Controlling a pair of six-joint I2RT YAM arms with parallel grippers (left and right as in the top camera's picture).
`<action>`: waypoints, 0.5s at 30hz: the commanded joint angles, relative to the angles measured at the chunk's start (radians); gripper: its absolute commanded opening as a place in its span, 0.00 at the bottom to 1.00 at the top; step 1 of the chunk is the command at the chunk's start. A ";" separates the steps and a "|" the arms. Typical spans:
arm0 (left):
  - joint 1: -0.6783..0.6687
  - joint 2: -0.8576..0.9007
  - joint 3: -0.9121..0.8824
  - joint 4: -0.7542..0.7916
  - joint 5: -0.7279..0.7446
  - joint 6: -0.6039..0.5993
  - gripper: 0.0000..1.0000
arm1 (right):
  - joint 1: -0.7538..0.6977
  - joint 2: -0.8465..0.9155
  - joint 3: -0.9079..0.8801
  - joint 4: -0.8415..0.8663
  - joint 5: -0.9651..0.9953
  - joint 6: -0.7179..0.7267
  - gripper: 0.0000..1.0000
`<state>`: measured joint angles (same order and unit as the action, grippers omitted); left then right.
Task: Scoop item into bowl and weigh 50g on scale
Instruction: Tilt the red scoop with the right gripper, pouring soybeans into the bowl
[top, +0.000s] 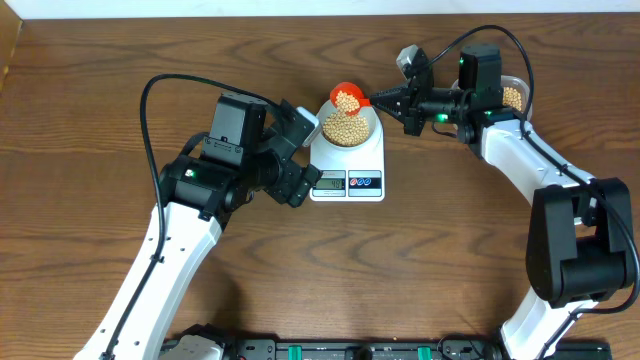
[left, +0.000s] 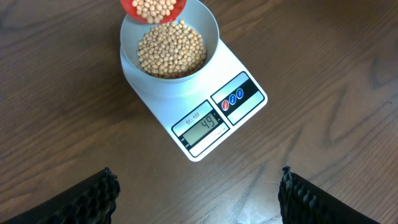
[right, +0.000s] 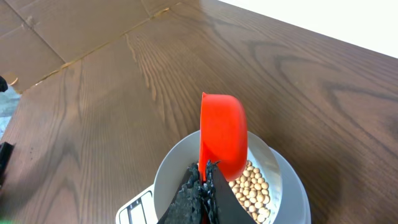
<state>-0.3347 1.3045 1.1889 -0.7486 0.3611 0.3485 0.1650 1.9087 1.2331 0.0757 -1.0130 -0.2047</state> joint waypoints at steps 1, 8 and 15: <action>0.003 -0.005 -0.004 0.002 0.005 0.014 0.84 | 0.007 0.008 -0.004 -0.002 -0.010 -0.021 0.01; 0.003 -0.005 -0.004 0.002 0.005 0.014 0.85 | 0.007 0.008 -0.004 -0.002 -0.010 -0.021 0.01; 0.003 -0.005 -0.004 0.002 0.005 0.014 0.84 | 0.007 0.008 -0.004 -0.002 -0.010 -0.036 0.01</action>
<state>-0.3347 1.3045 1.1889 -0.7486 0.3611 0.3485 0.1650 1.9087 1.2331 0.0746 -1.0130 -0.2127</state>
